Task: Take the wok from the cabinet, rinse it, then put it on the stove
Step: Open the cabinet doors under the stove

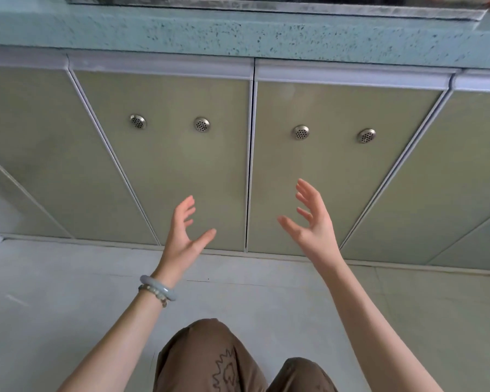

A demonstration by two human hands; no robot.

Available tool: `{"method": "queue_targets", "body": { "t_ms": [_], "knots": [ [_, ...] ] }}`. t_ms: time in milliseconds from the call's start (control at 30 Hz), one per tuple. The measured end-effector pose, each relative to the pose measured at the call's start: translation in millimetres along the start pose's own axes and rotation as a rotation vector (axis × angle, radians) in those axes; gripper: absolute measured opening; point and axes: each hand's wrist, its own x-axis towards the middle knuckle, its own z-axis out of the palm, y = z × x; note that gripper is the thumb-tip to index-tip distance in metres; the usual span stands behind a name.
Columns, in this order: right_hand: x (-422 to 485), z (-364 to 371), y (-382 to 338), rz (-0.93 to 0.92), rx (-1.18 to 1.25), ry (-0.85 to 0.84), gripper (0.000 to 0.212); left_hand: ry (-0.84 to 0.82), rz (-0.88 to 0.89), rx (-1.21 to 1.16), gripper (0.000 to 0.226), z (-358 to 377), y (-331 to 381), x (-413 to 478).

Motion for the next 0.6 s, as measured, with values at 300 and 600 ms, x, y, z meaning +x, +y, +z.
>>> {"method": "queue_targets", "body": {
  "t_ms": [300,600],
  "knots": [
    [59,14,-62,-0.265,-0.131,-0.065,0.069,0.000,0.201,0.097,0.075,-16,56,73],
    [132,26,-107,-0.584,-0.482,-0.040,0.079,0.007,0.649,0.649,0.077,-20,115,154]
  ]
}}
